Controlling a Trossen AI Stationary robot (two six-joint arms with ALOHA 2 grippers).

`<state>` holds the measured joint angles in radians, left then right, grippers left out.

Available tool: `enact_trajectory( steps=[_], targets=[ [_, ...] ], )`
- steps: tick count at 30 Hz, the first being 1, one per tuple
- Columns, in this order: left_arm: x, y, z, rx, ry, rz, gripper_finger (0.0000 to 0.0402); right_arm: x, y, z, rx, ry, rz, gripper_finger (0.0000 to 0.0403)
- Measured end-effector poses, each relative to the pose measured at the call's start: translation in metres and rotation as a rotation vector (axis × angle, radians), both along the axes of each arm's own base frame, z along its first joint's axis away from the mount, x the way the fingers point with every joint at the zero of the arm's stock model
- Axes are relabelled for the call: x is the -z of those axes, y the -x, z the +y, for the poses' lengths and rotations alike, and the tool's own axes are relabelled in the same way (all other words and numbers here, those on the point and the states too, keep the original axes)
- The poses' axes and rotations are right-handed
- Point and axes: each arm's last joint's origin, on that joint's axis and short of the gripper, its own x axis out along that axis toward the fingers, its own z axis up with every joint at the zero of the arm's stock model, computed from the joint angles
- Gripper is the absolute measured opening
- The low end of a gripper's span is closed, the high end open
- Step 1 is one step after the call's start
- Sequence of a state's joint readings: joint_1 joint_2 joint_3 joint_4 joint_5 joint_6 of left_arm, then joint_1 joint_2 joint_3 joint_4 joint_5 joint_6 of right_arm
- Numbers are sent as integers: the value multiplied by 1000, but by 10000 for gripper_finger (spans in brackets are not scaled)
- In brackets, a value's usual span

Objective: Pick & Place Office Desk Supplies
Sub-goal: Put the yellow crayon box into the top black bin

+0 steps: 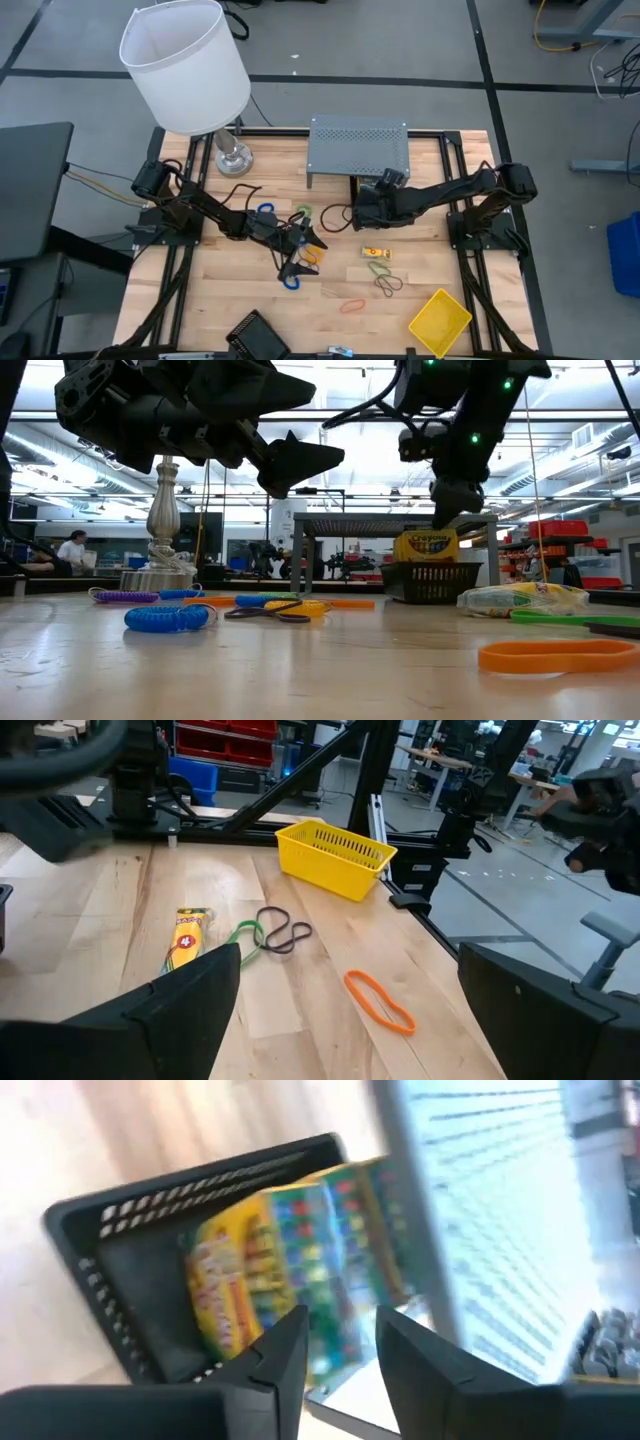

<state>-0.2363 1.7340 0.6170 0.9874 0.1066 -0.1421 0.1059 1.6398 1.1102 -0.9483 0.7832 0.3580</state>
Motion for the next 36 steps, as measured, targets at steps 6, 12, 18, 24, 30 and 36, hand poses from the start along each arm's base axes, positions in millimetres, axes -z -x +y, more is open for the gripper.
enact_trajectory(
  steps=[6, 12, 18, 24, 30, 36],
  targets=[
    [0, 0, 0, 7, 1, 0, 374, -16, -5, 5, 14, 18, -43, 108],
    [0, 1, -2, 14, 1, 0, 374, -24, -8, 13, -30, 6, -50, 107],
    [0, 1, -2, 13, 1, 1, 374, -27, -9, 27, -114, -111, -20, 107],
    [0, 1, -2, 14, 1, 0, 374, -24, -9, 49, -271, -442, 53, 99],
    [0, 1, -2, 14, 2, -2, 374, -18, -7, 46, -298, -487, 88, 10],
    [0, 1, -2, 14, 3, -4, 374, -6, -8, 30, -277, -537, 76, 3]
  ],
)
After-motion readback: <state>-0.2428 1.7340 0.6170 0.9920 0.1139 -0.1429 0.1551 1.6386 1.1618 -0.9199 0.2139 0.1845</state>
